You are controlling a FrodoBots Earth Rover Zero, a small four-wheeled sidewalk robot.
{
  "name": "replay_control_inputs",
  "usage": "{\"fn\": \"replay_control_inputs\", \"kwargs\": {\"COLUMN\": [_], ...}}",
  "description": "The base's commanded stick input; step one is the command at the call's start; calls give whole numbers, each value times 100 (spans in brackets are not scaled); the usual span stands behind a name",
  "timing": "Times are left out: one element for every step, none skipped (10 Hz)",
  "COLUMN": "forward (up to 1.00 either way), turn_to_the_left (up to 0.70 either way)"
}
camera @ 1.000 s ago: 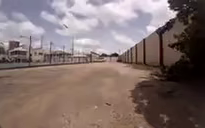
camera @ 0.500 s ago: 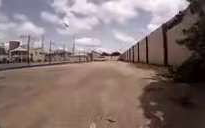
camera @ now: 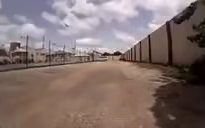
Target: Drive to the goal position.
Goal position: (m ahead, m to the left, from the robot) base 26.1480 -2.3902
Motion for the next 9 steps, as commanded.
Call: {"fn": "replay_control_inputs", "kwargs": {"forward": [85, 85, 85, 85, 85, 85, 85, 85, 85], "turn_to_the_left": [0, 0, 0, 0, 0, 0, 0, 0, 0]}}
